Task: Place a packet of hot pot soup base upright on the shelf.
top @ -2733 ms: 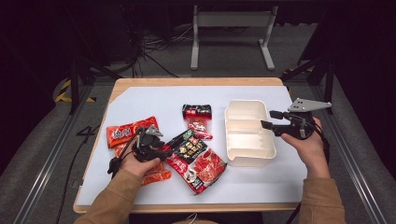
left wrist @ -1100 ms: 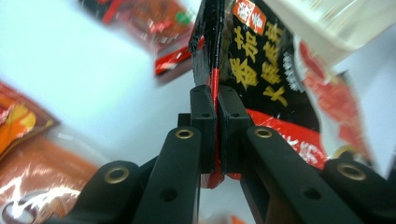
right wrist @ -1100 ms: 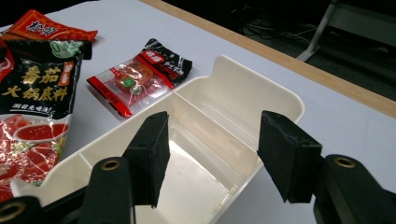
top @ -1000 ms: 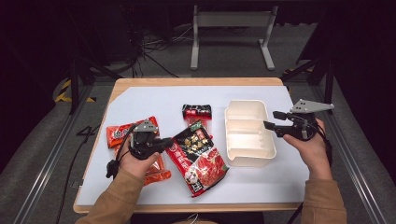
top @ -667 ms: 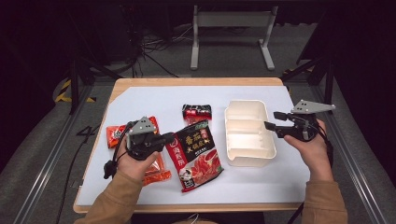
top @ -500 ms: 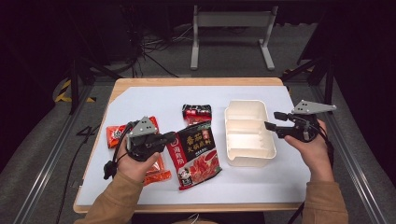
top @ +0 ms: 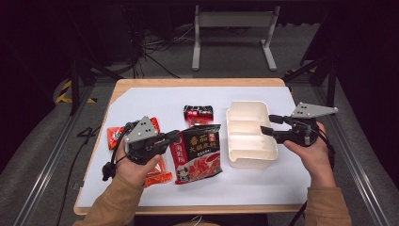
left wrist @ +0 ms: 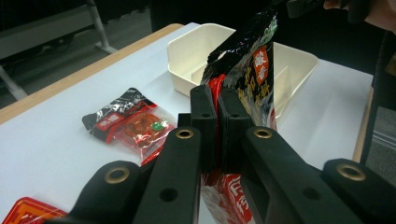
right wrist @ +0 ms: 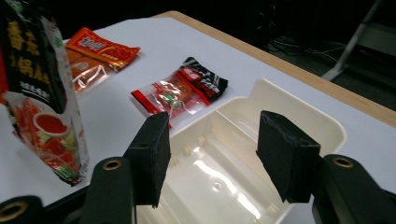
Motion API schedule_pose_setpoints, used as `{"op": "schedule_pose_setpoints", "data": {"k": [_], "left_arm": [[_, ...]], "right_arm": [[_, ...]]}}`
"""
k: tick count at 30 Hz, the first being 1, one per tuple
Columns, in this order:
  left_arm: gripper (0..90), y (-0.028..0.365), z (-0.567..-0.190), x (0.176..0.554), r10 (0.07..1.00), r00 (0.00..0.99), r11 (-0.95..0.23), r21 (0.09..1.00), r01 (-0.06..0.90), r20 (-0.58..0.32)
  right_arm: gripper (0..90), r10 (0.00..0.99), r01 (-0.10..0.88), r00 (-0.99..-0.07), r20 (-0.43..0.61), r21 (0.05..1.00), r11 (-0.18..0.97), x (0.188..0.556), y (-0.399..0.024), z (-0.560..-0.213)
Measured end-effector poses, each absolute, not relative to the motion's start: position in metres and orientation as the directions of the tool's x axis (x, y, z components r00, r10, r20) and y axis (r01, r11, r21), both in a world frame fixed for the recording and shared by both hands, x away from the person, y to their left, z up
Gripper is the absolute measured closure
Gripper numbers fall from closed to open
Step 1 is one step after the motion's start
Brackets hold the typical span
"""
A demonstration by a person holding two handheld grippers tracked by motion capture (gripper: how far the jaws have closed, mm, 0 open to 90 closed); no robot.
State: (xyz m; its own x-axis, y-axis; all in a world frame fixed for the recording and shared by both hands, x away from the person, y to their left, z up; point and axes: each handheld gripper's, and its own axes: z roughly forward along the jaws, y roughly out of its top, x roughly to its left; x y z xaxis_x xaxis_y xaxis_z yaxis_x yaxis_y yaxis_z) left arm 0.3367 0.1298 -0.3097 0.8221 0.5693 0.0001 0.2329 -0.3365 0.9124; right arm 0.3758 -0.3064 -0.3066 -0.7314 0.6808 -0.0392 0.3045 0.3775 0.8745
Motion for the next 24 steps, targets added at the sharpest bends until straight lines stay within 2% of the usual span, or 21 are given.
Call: {"op": "schedule_pose_setpoints", "data": {"k": [5,14,17,24], "left_arm": [[87.2,0.130,-0.307,0.335,0.562,0.827,-0.330,0.920,0.212,0.010],[87.2,0.129,-0.304,0.330,0.539,0.841,-0.327,0.930,0.167,0.038],[87.2,0.128,-0.303,0.327,0.523,0.851,-0.323,0.936,0.142,0.052],[87.2,0.125,-0.303,0.323,0.485,0.873,-0.315,0.942,0.116,0.055]], "right_arm": [[43.3,0.637,0.287,-0.771,-0.001,0.891,0.350,0.371,-0.297,-0.301],[35.6,0.499,0.259,-0.864,0.071,0.912,0.318,0.362,-0.260,-0.294],[32.9,0.462,0.252,-0.883,0.081,0.913,0.321,0.360,-0.244,-0.294],[32.7,0.402,0.243,-0.911,0.091,0.907,0.343,0.355,-0.219,-0.296]]}}
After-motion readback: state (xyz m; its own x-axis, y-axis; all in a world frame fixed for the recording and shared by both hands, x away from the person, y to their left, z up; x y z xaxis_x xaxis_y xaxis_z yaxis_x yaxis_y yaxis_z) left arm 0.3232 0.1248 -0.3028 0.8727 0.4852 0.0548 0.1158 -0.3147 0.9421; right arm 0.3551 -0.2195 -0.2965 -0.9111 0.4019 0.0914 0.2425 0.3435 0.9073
